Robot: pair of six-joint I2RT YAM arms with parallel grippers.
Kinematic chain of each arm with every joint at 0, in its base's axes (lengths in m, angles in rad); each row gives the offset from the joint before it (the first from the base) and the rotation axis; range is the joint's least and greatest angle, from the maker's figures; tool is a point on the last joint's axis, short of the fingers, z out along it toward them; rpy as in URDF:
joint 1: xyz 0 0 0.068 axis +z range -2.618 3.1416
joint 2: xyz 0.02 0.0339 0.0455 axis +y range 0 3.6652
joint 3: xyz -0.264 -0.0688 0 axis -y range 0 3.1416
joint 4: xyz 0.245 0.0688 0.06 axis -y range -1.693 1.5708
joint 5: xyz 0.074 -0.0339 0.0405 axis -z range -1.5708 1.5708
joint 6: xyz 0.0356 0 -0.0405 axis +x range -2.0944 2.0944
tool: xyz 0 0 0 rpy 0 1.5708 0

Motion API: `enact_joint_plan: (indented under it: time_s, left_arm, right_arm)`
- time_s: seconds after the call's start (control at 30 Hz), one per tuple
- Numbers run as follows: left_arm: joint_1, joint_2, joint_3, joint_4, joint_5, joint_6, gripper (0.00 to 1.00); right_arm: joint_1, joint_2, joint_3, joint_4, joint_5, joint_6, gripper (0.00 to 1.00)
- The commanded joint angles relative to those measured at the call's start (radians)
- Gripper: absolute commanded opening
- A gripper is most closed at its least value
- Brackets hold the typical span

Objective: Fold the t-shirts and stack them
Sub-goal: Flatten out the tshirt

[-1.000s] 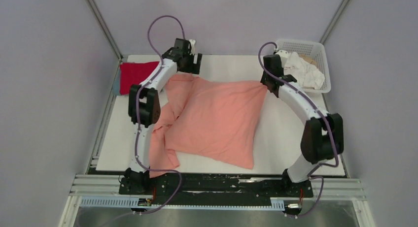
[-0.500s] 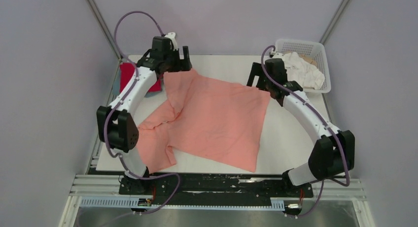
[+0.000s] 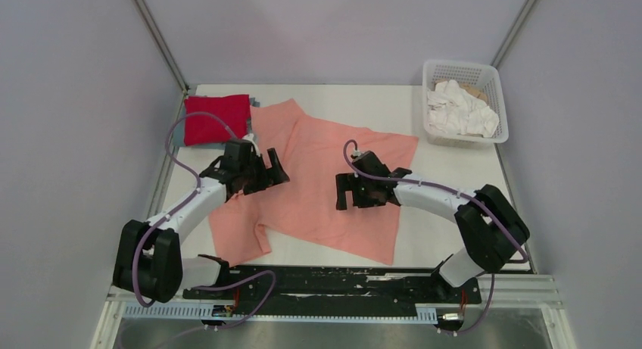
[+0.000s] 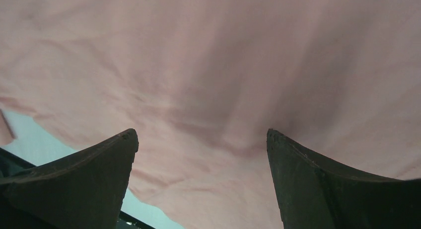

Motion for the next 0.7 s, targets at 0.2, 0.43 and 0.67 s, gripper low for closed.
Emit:
enact_joint_plan:
  time_s: [0.2, 0.43, 0.67]
  left_arm:
    - [-0.004, 0.054, 0.08, 0.038, -0.158, -0.088, 1.0]
    - [-0.003, 0.249, 0.192, 0.029, -0.133, -0.094, 0.98]
    - [-0.004, 0.366, 0.251, 0.035, -0.084, -0.098, 0.88]
  right_arm:
    - [-0.083, 0.011, -0.182, 0.06, -0.026, 0.087, 1.0]
    - [-0.313, -0.156, -0.316, -0.009, -0.053, 0.037, 1.0]
    - [-0.538, -0.284, -0.334, -0.082, -0.056, -0.039, 1.0]
